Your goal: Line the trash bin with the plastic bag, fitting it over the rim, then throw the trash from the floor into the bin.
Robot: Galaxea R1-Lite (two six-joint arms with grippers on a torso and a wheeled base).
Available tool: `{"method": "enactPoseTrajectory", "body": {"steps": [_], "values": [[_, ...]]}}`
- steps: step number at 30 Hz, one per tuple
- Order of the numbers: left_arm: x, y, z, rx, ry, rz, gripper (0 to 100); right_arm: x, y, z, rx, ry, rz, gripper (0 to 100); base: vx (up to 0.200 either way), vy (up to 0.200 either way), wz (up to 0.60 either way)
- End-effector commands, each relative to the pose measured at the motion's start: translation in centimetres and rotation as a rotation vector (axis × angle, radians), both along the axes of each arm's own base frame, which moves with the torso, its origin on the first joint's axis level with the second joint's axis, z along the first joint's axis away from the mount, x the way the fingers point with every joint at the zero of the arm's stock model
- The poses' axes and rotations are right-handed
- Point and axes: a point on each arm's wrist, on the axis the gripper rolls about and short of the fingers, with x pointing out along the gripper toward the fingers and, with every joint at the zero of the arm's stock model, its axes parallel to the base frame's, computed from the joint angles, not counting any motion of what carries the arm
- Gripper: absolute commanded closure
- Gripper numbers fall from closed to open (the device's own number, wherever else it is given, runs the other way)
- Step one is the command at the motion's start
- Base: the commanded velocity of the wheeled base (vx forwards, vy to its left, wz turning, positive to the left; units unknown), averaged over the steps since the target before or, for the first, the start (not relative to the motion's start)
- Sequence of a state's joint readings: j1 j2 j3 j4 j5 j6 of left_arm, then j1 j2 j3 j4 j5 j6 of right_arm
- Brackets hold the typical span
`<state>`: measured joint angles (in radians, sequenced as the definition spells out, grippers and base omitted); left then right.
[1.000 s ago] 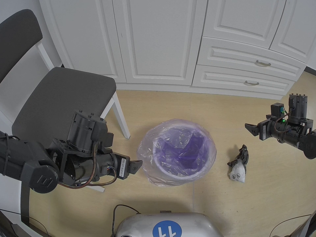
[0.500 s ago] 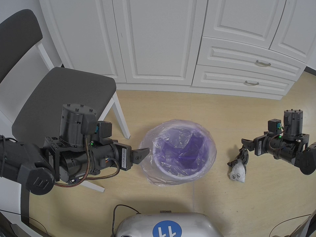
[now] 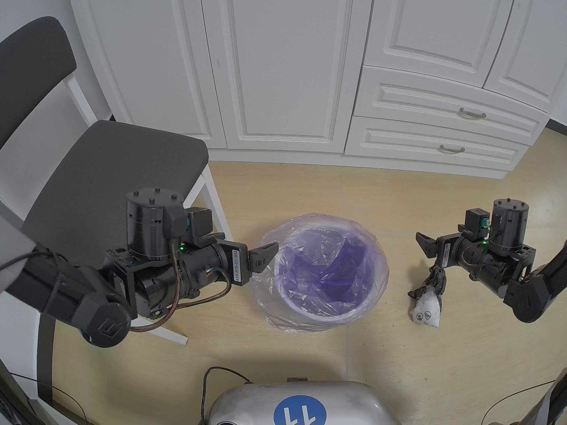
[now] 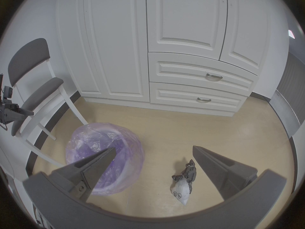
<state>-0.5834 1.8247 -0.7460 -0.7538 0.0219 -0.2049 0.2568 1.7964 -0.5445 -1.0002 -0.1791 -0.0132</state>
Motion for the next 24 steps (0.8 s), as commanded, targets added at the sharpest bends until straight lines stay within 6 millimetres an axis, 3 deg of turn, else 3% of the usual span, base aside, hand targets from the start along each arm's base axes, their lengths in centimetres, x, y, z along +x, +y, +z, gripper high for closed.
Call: {"method": "enactPoseTrajectory", "body": {"steps": [1,11,16,24], "values": [[2.7,0.1,-4.2,0.03,0.054,0.034,0,1.5,1.1,-3.4,-0.032,0.066,-0.013,0,0.0,0.0,0.0],[5.2,-0.5,-8.4,0.019,0.095,-0.001,0,3.2,1.9,-8.1,-0.069,0.19,-0.01,0,0.0,0.0,0.0],[8.6,-0.8,-11.9,0.005,0.072,0.044,0,4.6,2.2,-10.7,-0.071,0.204,-0.025,0,0.0,0.0,0.0],[11.5,-0.5,-13.7,-0.005,0.063,0.08,0,5.8,1.4,-11.0,-0.034,0.18,-0.066,0,0.0,0.0,0.0]]}}
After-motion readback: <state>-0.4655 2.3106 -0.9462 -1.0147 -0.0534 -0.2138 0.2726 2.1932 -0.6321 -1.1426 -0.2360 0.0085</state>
